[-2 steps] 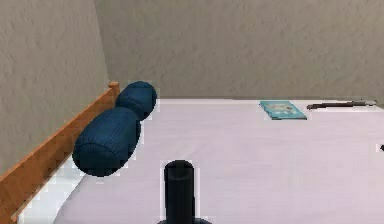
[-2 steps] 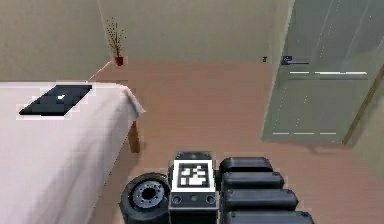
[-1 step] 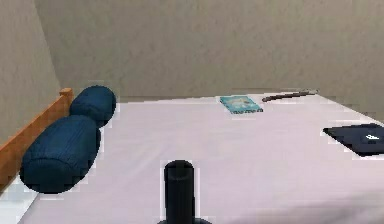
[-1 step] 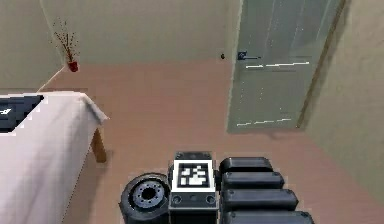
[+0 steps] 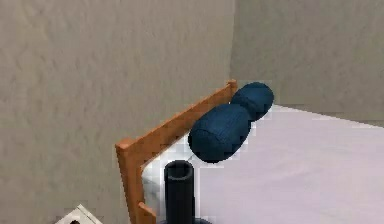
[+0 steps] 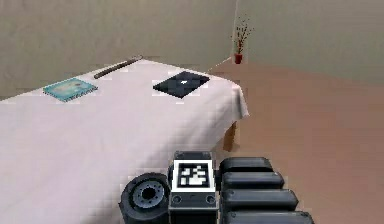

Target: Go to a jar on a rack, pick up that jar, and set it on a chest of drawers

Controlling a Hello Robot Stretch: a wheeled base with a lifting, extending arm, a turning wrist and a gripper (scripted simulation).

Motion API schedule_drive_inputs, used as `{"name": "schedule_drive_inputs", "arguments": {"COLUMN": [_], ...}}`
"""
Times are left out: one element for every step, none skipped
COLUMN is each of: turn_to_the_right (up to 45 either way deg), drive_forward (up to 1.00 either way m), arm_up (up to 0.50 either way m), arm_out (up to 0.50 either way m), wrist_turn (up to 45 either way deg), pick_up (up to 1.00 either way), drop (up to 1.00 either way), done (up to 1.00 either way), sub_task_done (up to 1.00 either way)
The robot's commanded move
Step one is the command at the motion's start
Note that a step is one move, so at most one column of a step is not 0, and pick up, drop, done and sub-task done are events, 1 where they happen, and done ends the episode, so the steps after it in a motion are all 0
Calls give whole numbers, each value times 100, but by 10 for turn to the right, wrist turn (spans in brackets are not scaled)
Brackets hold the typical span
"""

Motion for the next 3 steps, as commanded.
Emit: {"name": "schedule_drive_inputs", "arguments": {"turn_to_the_right": [-450,-240,450], "drive_forward": [0,0,0], "arm_up": [0,0,0], "arm_out": [0,0,0], "wrist_turn": [0,0,0], "pick_up": [0,0,0], "drop": [0,0,0], "done": [0,0,0], "sub_task_done": [0,0,0]}}
